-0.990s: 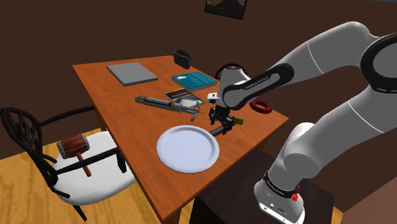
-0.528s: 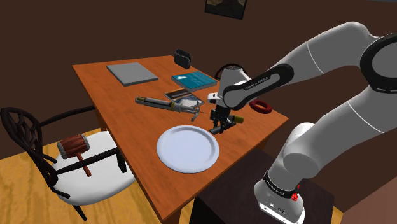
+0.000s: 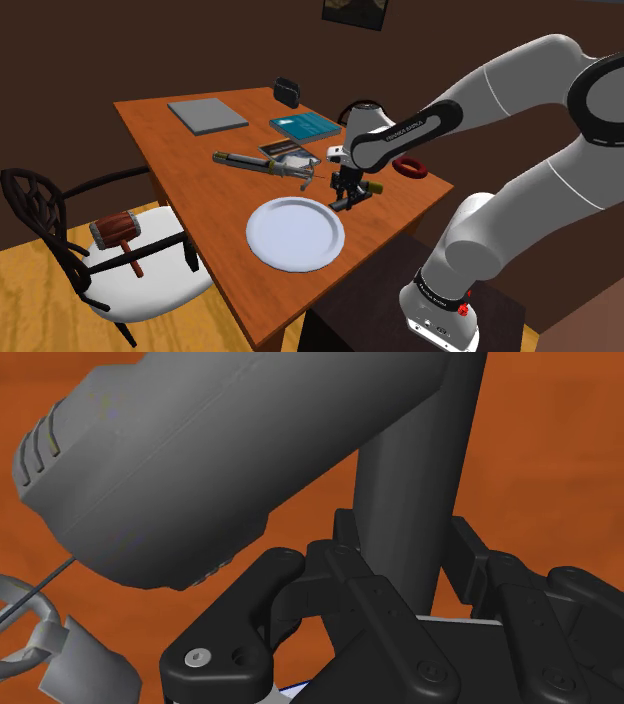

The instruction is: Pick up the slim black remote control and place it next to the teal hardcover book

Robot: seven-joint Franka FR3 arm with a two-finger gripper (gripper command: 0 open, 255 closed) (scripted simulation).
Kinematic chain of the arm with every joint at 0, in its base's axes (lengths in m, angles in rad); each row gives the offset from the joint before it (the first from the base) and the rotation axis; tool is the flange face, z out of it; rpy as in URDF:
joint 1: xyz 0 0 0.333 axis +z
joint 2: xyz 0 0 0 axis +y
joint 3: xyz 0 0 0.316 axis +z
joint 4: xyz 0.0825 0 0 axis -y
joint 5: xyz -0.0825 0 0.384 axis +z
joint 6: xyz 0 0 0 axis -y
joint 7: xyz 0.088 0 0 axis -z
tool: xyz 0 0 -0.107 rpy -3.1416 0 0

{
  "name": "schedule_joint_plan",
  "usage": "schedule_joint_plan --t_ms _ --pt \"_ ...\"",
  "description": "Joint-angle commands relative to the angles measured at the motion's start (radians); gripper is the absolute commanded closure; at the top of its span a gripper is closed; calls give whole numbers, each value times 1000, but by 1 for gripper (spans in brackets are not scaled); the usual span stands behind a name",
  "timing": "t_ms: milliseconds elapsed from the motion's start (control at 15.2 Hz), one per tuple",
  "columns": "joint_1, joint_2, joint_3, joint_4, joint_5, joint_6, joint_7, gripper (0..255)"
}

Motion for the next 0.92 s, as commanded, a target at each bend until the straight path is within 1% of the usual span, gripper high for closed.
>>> schedule_joint_plan --t_ms 0,858 --pt "1 -15 4 5 1 -28 3 255" --pt "-2 -147 20 98 1 -252 10 255"
